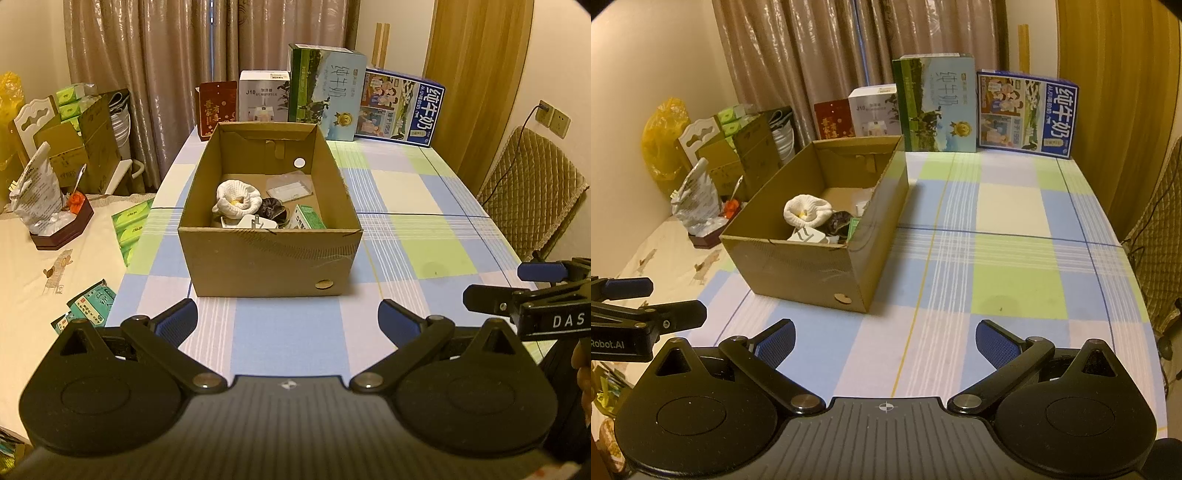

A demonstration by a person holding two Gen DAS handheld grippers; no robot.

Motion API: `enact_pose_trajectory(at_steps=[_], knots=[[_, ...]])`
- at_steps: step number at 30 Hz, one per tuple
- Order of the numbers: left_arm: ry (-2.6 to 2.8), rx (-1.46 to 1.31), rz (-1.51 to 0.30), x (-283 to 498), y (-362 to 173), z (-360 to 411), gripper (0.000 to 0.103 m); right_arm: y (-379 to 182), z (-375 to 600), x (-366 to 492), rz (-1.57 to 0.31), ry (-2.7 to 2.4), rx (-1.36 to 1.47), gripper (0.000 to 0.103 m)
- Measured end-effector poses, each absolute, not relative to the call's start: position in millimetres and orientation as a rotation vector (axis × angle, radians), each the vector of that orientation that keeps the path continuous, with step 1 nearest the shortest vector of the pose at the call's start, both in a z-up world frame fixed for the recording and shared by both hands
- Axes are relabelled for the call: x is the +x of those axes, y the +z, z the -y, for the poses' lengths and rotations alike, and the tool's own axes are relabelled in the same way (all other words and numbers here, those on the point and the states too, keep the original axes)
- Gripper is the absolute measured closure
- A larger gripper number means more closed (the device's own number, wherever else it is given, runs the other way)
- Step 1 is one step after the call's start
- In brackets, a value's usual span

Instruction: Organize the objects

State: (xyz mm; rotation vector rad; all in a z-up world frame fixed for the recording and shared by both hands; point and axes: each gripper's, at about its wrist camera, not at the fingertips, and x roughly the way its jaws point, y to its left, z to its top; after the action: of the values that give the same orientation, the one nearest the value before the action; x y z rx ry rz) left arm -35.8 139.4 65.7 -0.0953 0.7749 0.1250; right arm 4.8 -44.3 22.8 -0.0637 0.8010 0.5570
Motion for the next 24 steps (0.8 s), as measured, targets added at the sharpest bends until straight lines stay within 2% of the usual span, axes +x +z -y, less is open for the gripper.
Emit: enact_pose_trajectory(at_steps=[24], knots=[[0.119,-0.101,-0.776,-34.7,65.3,-139.1,0.001,23.9,38.2,5.9,-0.799,0.566,-0.073,0.002]])
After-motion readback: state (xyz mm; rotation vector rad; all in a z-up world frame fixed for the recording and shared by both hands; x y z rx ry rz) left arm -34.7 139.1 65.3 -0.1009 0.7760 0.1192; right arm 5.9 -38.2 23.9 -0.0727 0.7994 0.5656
